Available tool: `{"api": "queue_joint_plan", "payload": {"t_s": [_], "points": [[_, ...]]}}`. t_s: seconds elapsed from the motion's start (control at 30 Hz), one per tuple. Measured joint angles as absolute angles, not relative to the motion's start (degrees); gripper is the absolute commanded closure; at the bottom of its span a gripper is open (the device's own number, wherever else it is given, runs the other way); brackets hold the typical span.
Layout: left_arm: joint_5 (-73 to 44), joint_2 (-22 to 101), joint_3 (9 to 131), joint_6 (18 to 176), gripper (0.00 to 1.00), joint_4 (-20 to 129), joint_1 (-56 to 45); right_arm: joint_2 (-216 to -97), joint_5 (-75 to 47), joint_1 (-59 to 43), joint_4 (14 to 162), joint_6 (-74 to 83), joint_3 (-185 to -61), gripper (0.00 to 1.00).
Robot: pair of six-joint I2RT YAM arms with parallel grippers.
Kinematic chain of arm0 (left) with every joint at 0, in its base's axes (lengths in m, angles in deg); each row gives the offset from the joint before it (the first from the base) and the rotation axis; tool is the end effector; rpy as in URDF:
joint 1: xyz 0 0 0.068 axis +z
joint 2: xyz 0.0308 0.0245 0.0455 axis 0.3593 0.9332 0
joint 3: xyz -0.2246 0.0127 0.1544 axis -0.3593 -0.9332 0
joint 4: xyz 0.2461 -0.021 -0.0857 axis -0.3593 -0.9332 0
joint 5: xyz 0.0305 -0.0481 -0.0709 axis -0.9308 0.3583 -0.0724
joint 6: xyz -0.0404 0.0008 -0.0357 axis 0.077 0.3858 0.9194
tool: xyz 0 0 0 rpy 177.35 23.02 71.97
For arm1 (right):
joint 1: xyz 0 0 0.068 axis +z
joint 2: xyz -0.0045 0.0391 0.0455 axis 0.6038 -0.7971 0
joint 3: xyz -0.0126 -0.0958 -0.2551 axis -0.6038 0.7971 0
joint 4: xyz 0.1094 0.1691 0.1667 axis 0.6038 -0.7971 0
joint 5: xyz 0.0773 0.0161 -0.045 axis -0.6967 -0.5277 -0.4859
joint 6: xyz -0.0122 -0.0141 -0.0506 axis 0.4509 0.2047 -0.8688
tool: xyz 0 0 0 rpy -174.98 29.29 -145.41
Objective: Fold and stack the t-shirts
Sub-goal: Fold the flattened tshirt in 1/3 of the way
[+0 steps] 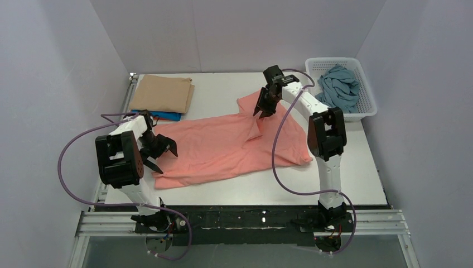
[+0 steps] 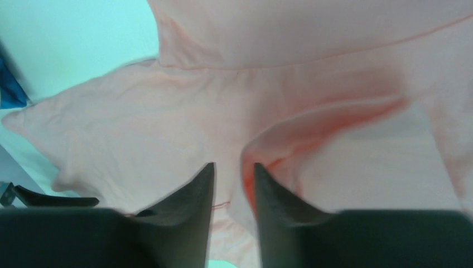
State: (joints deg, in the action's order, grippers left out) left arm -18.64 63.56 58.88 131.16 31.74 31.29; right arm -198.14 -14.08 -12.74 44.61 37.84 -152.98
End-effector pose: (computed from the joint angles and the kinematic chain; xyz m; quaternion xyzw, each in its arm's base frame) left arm 0.3440 0.0595 0.1756 -0.4417 0.8552 -0.1150 0.2455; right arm 0.4240 0.1977 0.2221 0.1152 0.9602 0.1870 0.1726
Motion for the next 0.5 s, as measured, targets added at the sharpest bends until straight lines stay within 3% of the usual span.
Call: {"api": "queue_joint_plan", "payload": {"t_s": [0.03,0.1,0.27,0.5], "points": [[-19.10,63.56,59.12,131.09,0.01,31.20,31.58,-199.87,-13.79,-13.09,43.26,38.58,-156.19,0.36],[-20.59,63.56,59.80,130.92,0.01,30.23,31.88,-202.01,-13.01,-13.75,41.71,39.58,-159.67,0.27],[-25.38,63.54,65.35,130.48,0.01,24.71,32.17,-199.43,-10.32,-14.97,40.50,38.71,-155.08,0.26],[-26.18,59.06,67.27,130.33,0.01,20.81,29.06,-178.86,-8.72,-15.06,44.61,34.08,-126.47,0.26]]}}
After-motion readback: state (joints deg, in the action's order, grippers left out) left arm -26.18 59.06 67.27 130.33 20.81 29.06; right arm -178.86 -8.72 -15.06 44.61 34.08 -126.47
